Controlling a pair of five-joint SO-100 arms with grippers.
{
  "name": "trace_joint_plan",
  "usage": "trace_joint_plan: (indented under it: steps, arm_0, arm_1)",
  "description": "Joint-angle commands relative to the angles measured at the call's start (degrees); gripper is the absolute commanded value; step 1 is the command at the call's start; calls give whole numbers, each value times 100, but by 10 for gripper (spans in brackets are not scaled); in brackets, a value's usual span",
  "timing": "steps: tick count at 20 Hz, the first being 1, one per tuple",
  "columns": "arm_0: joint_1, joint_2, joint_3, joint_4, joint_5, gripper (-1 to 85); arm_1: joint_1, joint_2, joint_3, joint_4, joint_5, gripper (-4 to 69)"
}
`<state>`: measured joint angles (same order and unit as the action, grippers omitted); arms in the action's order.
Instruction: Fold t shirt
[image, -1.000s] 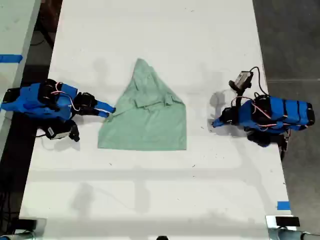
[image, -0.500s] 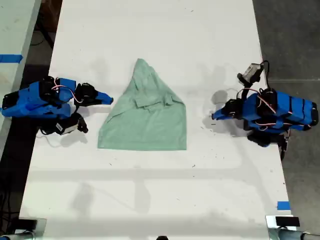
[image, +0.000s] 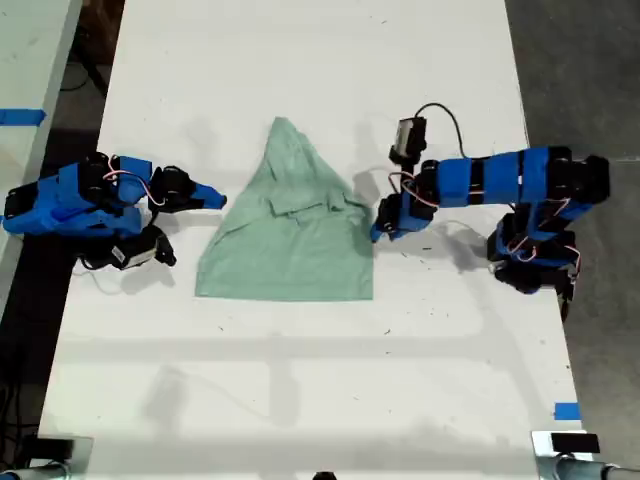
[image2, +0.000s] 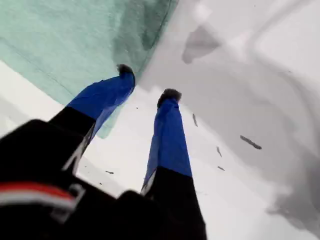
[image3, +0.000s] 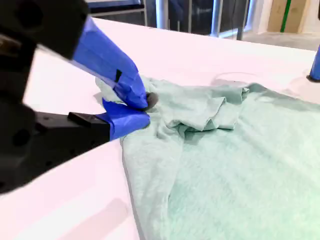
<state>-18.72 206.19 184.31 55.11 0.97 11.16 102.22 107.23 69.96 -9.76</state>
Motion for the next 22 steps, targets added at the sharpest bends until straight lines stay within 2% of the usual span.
trace_joint_plan:
  steps: [1, 4, 5, 6, 9, 12, 14, 17, 22]
  arm_0:
    - [-53, 26, 35, -141, 9, 0]
    - [-53, 26, 35, -132, 9, 0]
    - [-53, 26, 35, -132, 9, 0]
    - [-53, 26, 35, -132, 9, 0]
    - [-44, 26, 35, -123, 9, 0]
    - [-44, 26, 35, -123, 9, 0]
    - [-53, 26, 35, -123, 9, 0]
    - [-62, 26, 35, -123, 9, 0]
    - [-70, 26, 26, -114, 9, 0]
  arm_1:
    - [-79, -1028, -1134, -88, -229, 135]
    - [62, -1714, -1292, -141, -396, 140]
    - [105, -1837, -1195, -237, -510, 122]
    - [132, -1925, -1099, -290, -615, 13]
    - [79, -1573, -545, -26, -193, 15]
    - [193, -211, 404, 334, 369, 14]
    - [229, 571, 387, 457, 237, 14]
    - [-9, 316, -905, 694, -123, 14]
    - [-589, -1890, -3568, 826, -387, 14]
